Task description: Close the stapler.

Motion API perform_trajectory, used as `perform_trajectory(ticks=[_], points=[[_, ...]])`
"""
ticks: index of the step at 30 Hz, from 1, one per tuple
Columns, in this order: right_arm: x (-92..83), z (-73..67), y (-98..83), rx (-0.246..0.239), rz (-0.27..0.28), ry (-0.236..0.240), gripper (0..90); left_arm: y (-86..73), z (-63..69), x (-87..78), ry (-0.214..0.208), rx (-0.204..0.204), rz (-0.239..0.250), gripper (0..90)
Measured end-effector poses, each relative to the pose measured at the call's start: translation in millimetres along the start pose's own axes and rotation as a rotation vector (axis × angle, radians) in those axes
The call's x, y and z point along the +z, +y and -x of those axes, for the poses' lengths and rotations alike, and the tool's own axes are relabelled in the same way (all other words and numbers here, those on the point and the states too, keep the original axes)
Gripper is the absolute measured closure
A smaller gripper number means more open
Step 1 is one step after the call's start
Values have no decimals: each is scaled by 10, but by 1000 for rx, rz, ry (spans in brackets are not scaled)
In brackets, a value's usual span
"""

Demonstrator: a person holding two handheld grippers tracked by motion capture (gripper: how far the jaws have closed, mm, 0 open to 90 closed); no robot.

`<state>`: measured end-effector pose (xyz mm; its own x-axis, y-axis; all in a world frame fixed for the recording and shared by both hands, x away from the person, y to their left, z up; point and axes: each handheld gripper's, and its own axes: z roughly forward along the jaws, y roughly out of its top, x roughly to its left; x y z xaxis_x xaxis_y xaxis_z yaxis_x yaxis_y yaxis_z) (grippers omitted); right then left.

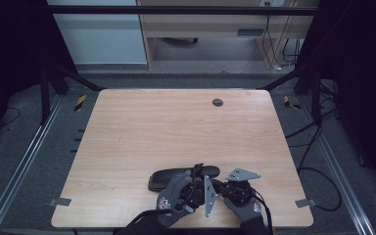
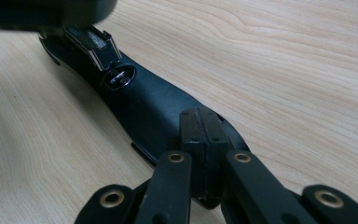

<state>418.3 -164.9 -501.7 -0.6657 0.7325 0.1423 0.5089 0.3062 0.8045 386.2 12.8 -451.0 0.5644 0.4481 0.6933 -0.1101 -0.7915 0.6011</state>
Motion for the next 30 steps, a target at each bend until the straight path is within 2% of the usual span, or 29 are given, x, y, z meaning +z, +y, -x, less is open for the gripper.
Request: perform_trajectory(ticks=[10,13,18,24,30], points=[[0,1,-2,-1,1,0,900,-17,51,39,-23,13,-12,482],[0,2,-2,-1,1,-1,900,-23,66,53,-34,29,-20,478],[-2,-1,-3,-2,0,-1,900,-28,93,67,-35,39,-25,475],[-1,-2,-3,-4,1,-4,900,-36,97,74,-42,26,-24,465],[0,-2,-1,-6,1,-4,900,-43,75,44,-53,0,-11,411]])
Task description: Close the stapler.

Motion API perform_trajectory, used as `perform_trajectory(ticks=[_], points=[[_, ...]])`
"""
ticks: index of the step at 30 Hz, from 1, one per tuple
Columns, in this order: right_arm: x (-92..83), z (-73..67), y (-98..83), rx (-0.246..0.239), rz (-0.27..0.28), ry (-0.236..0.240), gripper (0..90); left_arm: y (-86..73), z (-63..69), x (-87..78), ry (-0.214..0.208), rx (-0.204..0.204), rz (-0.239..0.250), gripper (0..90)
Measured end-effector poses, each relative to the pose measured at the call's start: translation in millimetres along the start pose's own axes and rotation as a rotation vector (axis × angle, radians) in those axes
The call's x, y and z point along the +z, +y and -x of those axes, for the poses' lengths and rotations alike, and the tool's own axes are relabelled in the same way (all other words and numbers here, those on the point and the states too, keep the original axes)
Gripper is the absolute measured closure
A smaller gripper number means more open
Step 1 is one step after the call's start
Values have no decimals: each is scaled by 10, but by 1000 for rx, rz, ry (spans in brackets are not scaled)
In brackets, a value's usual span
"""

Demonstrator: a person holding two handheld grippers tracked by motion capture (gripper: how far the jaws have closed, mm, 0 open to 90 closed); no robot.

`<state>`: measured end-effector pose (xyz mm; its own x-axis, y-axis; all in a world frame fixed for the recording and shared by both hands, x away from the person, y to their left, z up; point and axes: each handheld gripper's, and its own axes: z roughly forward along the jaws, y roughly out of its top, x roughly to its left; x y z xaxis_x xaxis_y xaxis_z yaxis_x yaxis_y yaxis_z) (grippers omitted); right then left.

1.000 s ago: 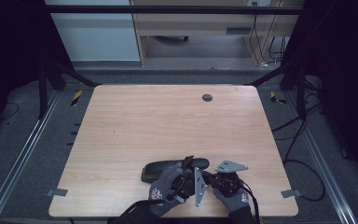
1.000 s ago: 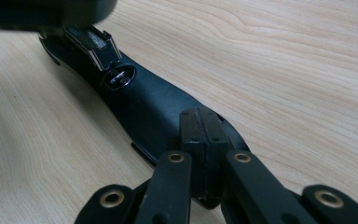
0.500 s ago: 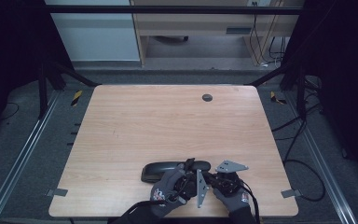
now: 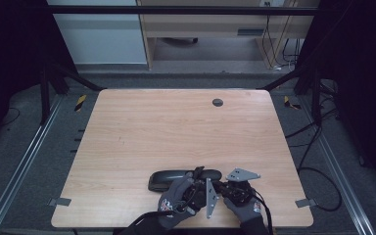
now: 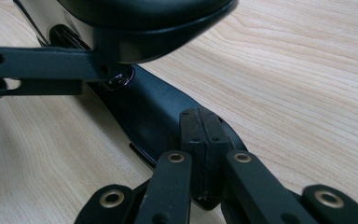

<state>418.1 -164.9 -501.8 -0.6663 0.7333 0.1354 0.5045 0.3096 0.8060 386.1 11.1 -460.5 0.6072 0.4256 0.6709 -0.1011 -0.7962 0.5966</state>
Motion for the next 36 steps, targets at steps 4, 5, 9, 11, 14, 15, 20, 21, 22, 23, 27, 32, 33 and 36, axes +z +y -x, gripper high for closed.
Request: perform_trajectory(ticks=[4,5,9,11,14,15,20,21,22,23,27,32,33,36], points=[[-2,0,2,-1,-1,-5,900,9,-22,-41,-24,-27,20,384],[-4,0,2,-3,-1,-7,900,17,-36,-64,-40,-35,26,378],[-27,11,3,0,13,-15,900,52,-80,-137,-73,-70,57,365],[-47,18,6,4,18,-20,900,67,-105,-168,-90,-85,63,358],[-72,42,4,5,29,-29,892,73,-139,-202,-121,-117,82,354],[-82,48,5,11,30,-30,889,72,-153,-212,-130,-122,86,352],[-111,78,2,18,41,-43,886,78,-201,-248,-153,-157,107,347],[-112,82,1,17,40,-46,884,81,-215,-255,-155,-158,109,346],[-113,86,1,16,40,-47,885,85,-230,-263,-155,-162,112,345],[-115,88,0,19,38,-48,886,85,-244,-270,-156,-170,117,344],[-131,110,0,21,39,-53,900,69,-314,-309,-152,-191,122,344],[-164,146,-1,35,44,-69,900,11,-401,-338,-139,-216,116,345],[-170,158,0,34,47,-73,900,-5,-418,-340,-135,-228,119,345],[-196,191,-2,41,54,-82,900,-62,-486,-357,-127,-255,116,346]])
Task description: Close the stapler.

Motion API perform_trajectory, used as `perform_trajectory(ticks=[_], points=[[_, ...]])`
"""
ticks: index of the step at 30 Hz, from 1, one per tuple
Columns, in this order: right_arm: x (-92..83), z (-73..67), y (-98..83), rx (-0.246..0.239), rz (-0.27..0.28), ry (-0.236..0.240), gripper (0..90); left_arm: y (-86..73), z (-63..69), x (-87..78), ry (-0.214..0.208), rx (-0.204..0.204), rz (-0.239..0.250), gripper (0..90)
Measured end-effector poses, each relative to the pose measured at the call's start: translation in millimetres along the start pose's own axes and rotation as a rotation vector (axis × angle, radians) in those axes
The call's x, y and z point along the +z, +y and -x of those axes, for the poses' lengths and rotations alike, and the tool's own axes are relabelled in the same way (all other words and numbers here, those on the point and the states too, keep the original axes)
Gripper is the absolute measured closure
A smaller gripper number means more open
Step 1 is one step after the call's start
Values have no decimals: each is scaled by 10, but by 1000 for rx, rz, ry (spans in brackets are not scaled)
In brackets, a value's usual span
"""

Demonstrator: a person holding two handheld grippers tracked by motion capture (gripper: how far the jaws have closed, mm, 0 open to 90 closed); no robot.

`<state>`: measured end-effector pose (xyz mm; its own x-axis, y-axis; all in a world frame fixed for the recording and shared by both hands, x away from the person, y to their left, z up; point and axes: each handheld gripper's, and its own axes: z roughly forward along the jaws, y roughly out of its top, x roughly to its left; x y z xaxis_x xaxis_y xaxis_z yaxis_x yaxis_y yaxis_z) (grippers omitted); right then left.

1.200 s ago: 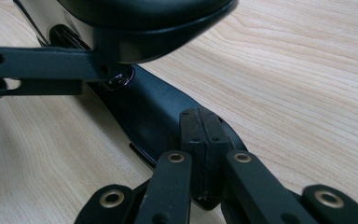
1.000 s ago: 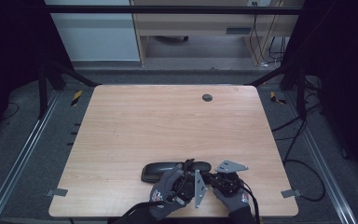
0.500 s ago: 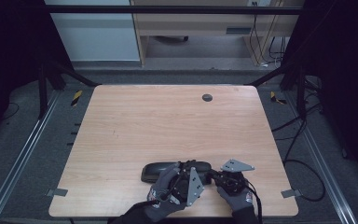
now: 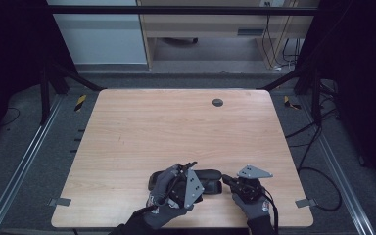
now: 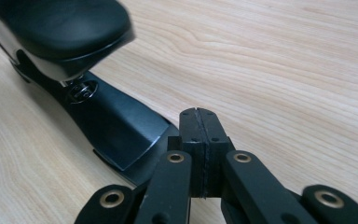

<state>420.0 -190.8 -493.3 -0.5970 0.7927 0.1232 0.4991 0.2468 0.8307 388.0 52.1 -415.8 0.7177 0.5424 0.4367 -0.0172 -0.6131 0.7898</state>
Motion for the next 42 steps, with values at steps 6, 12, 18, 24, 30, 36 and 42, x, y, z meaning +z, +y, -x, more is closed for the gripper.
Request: perform_trajectory(ticks=[6,12,18,24,30,36,42], points=[[-36,67,3,11,13,-24,900,-113,-172,-80,34,-53,-5,349],[-57,95,21,13,20,-34,900,-234,-349,-187,72,-104,-6,350],[-86,123,73,21,37,-42,900,-358,-532,-284,115,-150,-16,352],[-145,131,153,21,61,-45,900,-519,-704,-382,159,-195,-32,352],[-175,102,253,13,73,-42,900,-709,-835,-449,198,-234,-68,352],[-232,4,378,-1,95,-20,900,-930,-927,-522,231,-272,-101,352],[-303,-127,456,-26,112,21,900,-1207,-992,-596,264,-328,-145,351]])
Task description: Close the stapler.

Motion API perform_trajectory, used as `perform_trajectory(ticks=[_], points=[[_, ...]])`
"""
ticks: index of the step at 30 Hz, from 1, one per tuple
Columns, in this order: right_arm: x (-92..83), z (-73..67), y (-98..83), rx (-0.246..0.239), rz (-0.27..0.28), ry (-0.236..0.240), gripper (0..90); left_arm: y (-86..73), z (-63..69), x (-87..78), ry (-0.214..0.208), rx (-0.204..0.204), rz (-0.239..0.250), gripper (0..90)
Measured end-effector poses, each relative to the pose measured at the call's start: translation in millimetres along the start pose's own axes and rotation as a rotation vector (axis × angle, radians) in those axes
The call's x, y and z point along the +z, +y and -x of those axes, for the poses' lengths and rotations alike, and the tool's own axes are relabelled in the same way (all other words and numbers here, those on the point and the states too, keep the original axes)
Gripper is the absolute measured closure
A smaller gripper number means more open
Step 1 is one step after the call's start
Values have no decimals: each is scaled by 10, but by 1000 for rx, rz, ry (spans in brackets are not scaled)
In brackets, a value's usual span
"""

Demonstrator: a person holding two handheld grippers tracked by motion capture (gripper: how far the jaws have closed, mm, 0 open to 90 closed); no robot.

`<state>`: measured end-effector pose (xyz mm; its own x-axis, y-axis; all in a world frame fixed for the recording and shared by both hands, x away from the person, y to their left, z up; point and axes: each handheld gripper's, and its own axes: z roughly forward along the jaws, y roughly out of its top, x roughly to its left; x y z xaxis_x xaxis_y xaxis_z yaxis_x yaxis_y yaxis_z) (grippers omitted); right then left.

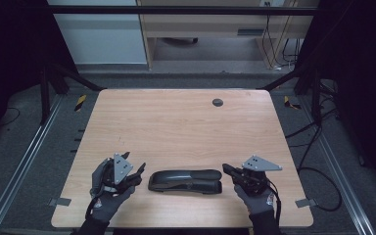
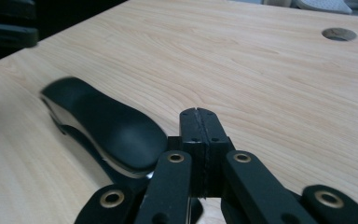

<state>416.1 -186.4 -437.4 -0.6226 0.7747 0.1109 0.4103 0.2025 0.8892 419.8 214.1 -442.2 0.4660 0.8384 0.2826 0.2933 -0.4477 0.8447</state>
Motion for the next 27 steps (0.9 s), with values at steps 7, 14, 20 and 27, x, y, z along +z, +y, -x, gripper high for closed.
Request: perform_trajectory(ticks=[7,14,20,27], points=[[2,-109,48,-24,9,34,900,-205,-143,-25,34,-59,-26,350],[33,-180,19,-30,16,55,900,-318,-229,-28,52,-98,-44,350],[39,-178,-17,-26,17,49,900,-389,-283,-61,68,-137,-43,351],[66,-162,-73,-18,12,45,900,-412,-281,-44,69,-140,-51,351]])
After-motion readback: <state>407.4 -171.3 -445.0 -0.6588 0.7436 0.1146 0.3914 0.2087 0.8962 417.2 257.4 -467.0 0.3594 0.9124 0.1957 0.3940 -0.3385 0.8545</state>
